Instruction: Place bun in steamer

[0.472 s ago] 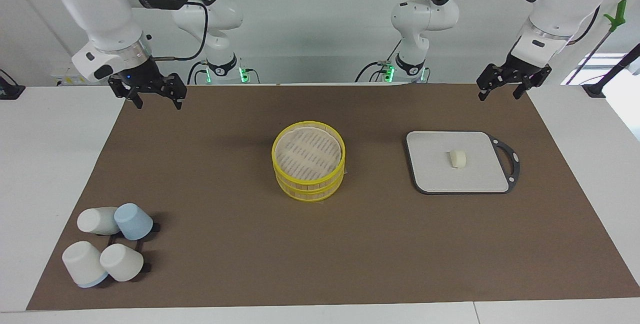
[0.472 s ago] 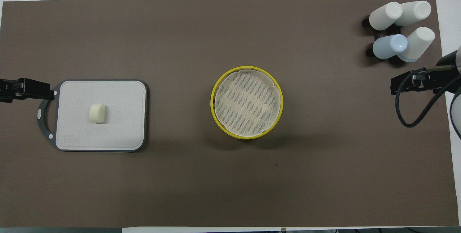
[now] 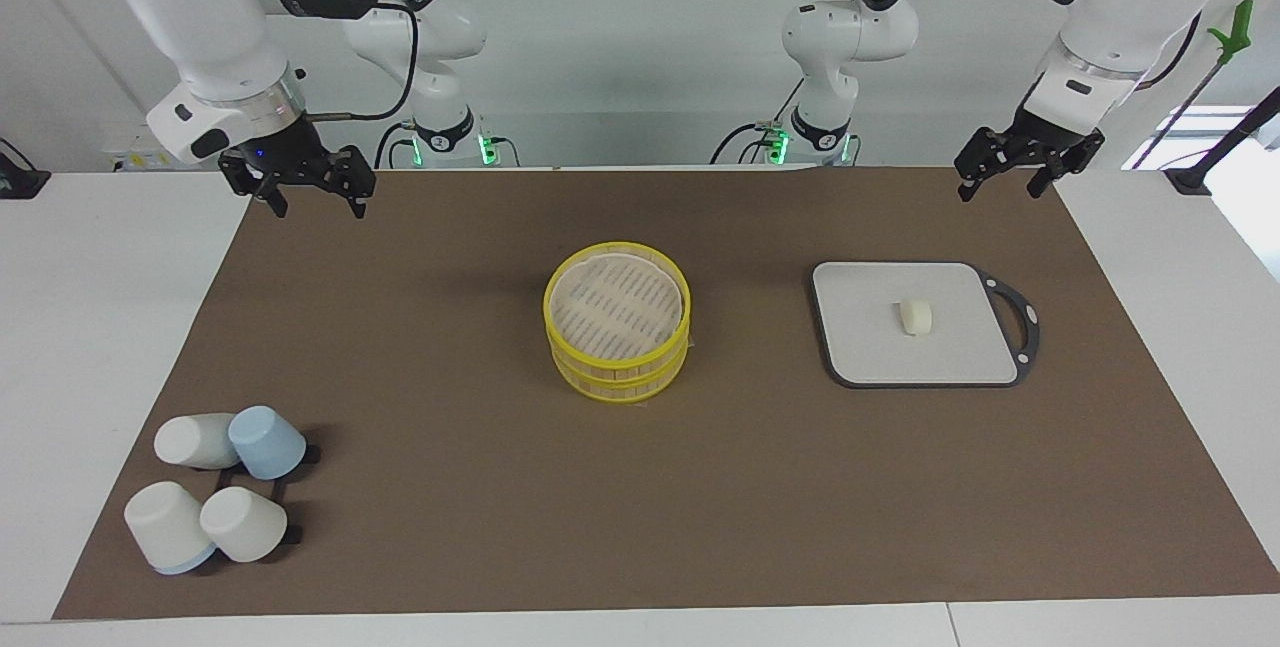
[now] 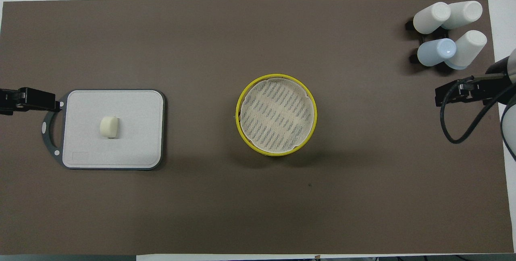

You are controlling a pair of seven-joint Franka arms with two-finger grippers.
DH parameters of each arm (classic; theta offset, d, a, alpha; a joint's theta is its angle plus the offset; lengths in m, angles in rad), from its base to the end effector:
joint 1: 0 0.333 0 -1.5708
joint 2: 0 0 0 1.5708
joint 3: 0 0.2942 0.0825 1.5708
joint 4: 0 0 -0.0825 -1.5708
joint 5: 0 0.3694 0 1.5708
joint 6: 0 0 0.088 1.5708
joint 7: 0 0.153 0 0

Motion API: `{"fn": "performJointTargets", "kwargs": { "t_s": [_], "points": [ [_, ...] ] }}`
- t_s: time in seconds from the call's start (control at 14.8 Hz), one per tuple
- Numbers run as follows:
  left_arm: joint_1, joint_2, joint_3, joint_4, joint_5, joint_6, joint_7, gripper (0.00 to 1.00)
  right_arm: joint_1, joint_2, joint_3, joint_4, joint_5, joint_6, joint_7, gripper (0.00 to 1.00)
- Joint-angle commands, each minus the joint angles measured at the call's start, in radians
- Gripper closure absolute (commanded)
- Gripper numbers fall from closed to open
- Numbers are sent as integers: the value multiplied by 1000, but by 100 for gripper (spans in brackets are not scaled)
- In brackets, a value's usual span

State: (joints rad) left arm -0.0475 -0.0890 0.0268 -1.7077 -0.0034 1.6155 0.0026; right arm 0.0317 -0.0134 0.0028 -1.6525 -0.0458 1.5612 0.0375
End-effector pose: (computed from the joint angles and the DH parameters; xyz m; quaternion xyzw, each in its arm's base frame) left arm 0.5164 -0.0107 0.5448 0.9999 -0.0116 -0.0016 0.0029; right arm 0.5285 0.0112 0.5262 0.9990 -0.0008 -0.0381 0.0243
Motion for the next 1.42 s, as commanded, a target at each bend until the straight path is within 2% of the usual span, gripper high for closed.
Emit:
{"fn": "performJointTargets", "kwargs": {
  "t_s": [0.0, 0.13, 0.27, 0.34, 0.4, 0.54, 0.61, 0.67, 0.88, 0.94, 1.08, 1.21, 1.35],
  "points": [
    [3, -11, -1, -9, 20, -3, 5, 0, -15, -11, 36, 5, 1, -49, -28, 0],
    [3, -11, -1, -9, 20, -5, 5, 0, -6, -11, 68, 17, 4, -44, -65, 0],
    [3, -11, -1, -9, 22, -5, 5, 0, -1, 9, 104, 49, 73, -49, -27, 0],
    [3, -11, -1, -12, 22, -5, 5, 0, 22, 54, 111, 95, 93, -55, 19, 0],
    [3, -11, -1, -12, 22, -5, 5, 0, 106, 138, 111, 191, 78, -87, 94, 0],
    [5, -14, 1, -24, 20, 4, 5, 0, 257, 362, 103, 458, 37, -148, 316, 0],
    [6, -32, 2, -53, 20, 13, 8, 0, 317, 435, 102, 532, 24, -141, 396, 0],
    [18, -50, 4, -96, 20, 35, 14, 0, 367, 484, 98, 554, 23, -101, 462, 0],
    [54, -130, 4, -347, 20, 238, 39, 0, 503, 584, 97, 551, -15, 37, 631, 0],
    [67, -136, 4, -410, 20, 304, 63, 0, 540, 599, 98, 543, -34, 99, 678, 0],
    [92, -112, 4, -513, 20, 424, 163, 0, 562, 592, 102, 444, -48, 210, 699, 0],
    [92, -45, 4, -587, 20, 560, 185, 0, 567, 567, 103, 381, -51, 244, 696, 0],
    [75, 14, 1, -651, 20, 696, 172, 0, 599, 511, 102, 244, -51, 342, 702, 0]
  ]
}}
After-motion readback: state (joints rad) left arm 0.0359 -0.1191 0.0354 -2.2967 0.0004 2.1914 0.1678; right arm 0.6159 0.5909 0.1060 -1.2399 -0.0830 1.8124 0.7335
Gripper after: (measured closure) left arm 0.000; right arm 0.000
